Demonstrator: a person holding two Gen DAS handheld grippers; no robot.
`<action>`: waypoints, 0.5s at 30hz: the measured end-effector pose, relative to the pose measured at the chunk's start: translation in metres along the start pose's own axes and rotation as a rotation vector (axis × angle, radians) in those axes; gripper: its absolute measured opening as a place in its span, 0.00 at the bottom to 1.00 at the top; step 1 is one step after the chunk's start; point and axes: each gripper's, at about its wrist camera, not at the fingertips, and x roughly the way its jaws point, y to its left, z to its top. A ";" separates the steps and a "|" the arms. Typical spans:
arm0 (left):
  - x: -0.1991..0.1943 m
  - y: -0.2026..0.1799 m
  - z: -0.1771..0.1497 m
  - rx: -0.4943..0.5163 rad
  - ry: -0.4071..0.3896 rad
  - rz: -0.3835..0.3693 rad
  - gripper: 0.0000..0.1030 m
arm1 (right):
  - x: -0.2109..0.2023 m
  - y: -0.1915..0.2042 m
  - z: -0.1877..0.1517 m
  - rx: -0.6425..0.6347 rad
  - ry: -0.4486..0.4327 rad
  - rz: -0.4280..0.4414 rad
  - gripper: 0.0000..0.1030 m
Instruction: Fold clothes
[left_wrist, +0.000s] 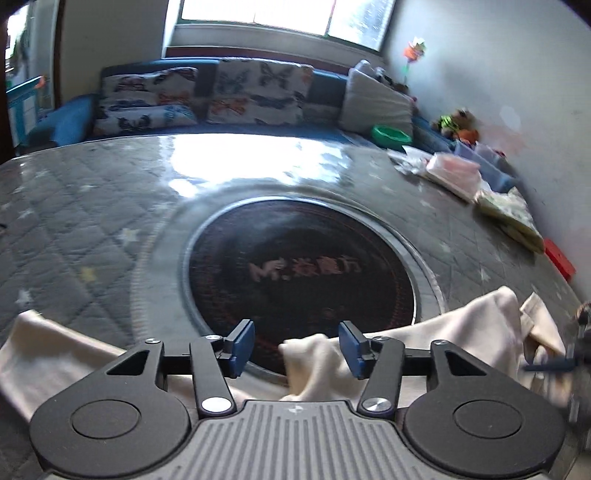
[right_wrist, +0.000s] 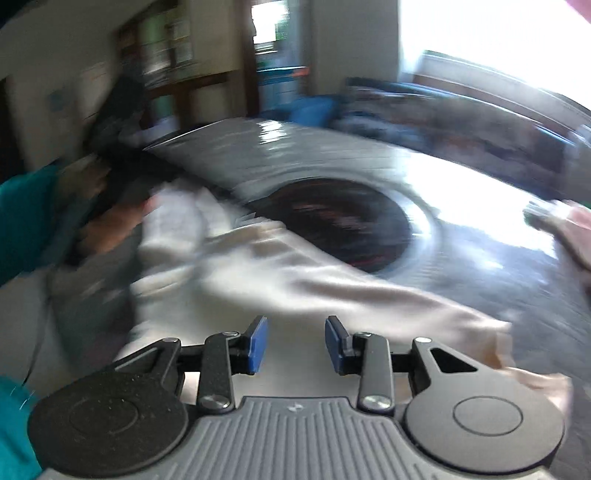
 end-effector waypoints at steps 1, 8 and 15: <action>0.003 -0.002 0.000 0.007 0.011 -0.001 0.53 | -0.001 -0.012 0.002 0.041 -0.009 -0.038 0.38; 0.013 -0.012 -0.006 0.050 0.049 -0.033 0.46 | 0.013 -0.085 0.005 0.282 -0.015 -0.232 0.42; 0.015 -0.014 -0.005 0.075 0.046 -0.039 0.21 | 0.034 -0.125 -0.007 0.449 0.011 -0.250 0.33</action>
